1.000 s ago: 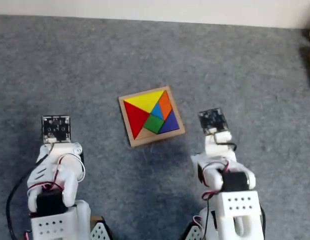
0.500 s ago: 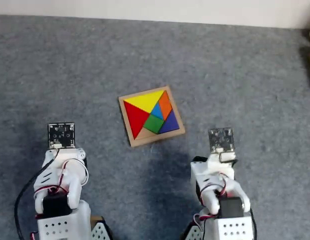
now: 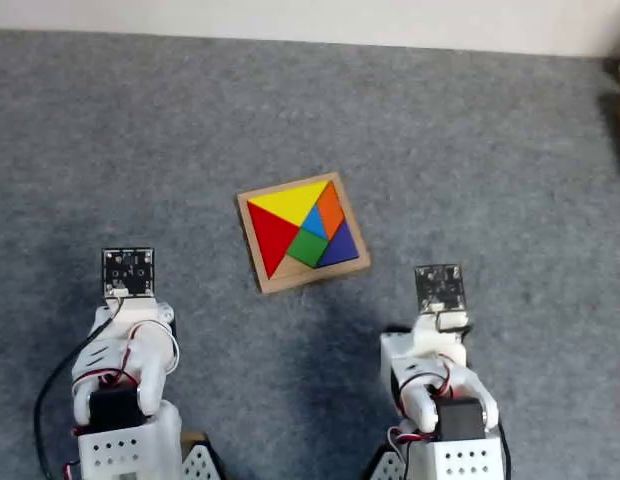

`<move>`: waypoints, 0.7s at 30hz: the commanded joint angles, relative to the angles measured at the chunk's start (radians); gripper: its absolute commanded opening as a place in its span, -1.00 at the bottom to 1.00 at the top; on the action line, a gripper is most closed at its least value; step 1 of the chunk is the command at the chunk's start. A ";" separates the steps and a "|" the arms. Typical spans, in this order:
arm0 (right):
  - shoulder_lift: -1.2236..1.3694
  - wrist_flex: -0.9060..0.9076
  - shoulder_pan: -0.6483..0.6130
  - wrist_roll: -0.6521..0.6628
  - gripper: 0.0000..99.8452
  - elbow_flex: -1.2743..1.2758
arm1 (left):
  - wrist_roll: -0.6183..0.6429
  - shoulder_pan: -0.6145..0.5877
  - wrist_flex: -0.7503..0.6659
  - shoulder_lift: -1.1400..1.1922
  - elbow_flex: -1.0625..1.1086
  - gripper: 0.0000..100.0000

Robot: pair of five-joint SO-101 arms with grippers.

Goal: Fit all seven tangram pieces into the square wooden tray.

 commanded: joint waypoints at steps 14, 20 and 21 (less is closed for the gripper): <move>-0.002 0.030 0.010 -0.003 -0.99 0.091 | -0.005 0.021 0.264 -0.001 0.019 -0.99; -0.002 0.030 0.010 -0.003 -0.99 0.091 | -0.005 0.021 0.265 -0.001 0.019 -0.98; -0.002 0.030 0.010 -0.003 -0.99 0.091 | -0.005 0.021 0.265 -0.001 0.019 -0.98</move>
